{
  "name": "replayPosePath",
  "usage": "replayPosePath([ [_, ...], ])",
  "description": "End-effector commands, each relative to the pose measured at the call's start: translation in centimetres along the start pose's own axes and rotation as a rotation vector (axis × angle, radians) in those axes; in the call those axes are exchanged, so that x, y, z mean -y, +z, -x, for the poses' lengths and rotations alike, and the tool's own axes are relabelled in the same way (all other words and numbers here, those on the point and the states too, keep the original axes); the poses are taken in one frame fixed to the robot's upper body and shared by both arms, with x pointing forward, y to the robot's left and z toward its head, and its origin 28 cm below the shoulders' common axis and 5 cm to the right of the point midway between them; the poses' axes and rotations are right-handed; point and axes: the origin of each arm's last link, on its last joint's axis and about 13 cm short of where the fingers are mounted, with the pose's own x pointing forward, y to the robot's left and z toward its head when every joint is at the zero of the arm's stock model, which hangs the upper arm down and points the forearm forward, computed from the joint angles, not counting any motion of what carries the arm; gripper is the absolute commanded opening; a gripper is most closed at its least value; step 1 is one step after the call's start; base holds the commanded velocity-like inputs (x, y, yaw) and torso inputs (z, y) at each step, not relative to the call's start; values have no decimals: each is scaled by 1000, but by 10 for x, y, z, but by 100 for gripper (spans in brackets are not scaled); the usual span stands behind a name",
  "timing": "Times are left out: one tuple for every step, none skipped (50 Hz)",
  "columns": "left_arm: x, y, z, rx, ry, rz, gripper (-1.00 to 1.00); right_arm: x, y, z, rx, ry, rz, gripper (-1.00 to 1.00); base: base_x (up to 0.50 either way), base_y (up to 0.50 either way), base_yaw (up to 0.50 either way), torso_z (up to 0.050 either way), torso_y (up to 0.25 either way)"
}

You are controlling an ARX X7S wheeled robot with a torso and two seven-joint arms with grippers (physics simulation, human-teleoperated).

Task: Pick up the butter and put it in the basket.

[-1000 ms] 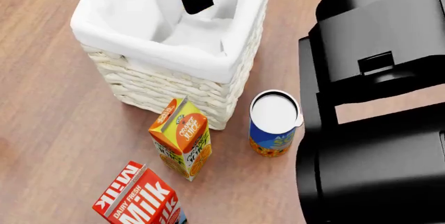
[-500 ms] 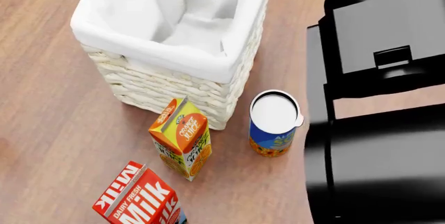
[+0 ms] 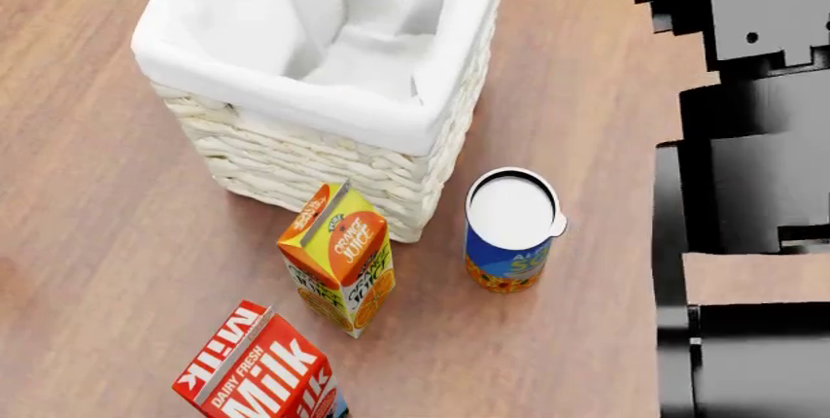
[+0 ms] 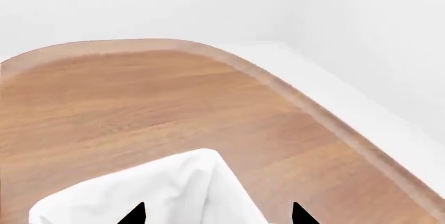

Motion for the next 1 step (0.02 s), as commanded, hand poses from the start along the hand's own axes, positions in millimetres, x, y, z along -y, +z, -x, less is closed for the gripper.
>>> replayPosePath([
  [-1, -1, 0, 6, -9, -3, 100, -10, -12, 28, 79, -136, 79, 100, 0, 0, 0, 0, 0],
])
